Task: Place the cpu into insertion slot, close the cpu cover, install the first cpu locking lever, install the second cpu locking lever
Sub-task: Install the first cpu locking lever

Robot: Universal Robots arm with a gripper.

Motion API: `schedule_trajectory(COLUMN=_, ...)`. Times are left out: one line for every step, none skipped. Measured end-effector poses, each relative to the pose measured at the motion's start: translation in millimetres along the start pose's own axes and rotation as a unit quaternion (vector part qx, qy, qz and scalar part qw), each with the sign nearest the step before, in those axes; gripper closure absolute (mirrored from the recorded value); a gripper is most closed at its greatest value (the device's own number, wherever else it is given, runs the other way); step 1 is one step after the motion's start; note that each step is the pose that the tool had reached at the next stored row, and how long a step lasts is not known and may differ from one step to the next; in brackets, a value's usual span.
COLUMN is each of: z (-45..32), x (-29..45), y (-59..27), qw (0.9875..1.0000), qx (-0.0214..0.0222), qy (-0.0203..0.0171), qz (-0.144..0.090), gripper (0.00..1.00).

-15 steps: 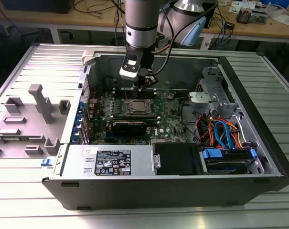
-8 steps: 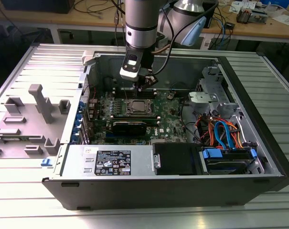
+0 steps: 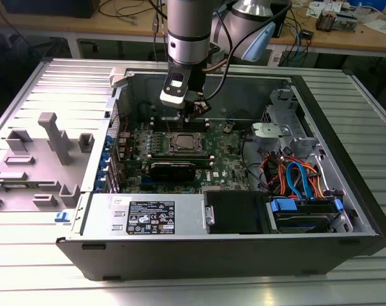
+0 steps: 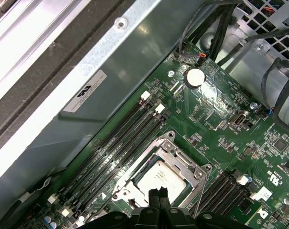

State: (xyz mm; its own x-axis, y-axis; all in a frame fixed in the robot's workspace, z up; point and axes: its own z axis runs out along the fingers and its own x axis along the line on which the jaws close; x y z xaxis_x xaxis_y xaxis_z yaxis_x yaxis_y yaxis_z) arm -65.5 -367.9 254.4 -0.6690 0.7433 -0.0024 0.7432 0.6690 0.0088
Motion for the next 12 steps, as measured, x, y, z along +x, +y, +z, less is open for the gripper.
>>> schedule_trajectory(z=0.0, x=0.0, y=0.0, qw=1.0000, qx=0.0000, qy=0.0000, qz=0.000, gripper=0.89)
schedule_trajectory(z=0.0, x=0.0, y=0.0, qw=1.0000, qx=0.0000, qy=0.0000, qz=-0.001, gripper=0.89)
schedule_trajectory(z=0.0, x=0.0, y=0.0, qw=1.0000, qx=0.0000, qy=0.0000, qz=-0.004, gripper=0.89)
schedule_trajectory(z=0.0, x=0.0, y=0.0, qw=1.0000, qx=0.0000, qy=0.0001, qz=-0.009, gripper=0.89)
schedule_trajectory(z=0.0, x=0.1, y=0.0, qw=0.9998, qx=-0.0001, qy=0.0002, qz=-0.020, gripper=0.89)
schedule_trajectory(z=0.0, x=0.1, y=-0.1, qw=0.9996, qx=-0.0001, qy=0.0002, qz=-0.029, gripper=0.89)
schedule_trajectory(z=0.0, x=0.1, y=-0.1, qw=0.9991, qx=-0.0001, qy=0.0003, qz=-0.042, gripper=0.89)
schedule_trajectory(z=0.0, x=0.1, y=-0.1, qw=0.9987, qx=-0.0001, qy=0.0004, qz=-0.051, gripper=0.89)
schedule_trajectory(z=0.0, x=0.1, y=-0.1, qw=0.9981, qx=-0.0001, qy=0.0005, qz=-0.062, gripper=0.89)
schedule_trajectory(z=0.0, x=0.2, y=-0.2, qw=0.9977, qx=-0.0002, qy=0.0006, qz=-0.068, gripper=0.89)
schedule_trajectory(z=-0.6, x=0.2, y=-0.3, qw=0.9973, qx=-0.0001, qy=0.0006, qz=-0.073, gripper=0.89)
schedule_trajectory(z=-1.7, x=0.2, y=-0.2, qw=0.9971, qx=-0.0001, qy=0.0006, qz=-0.076, gripper=0.89)
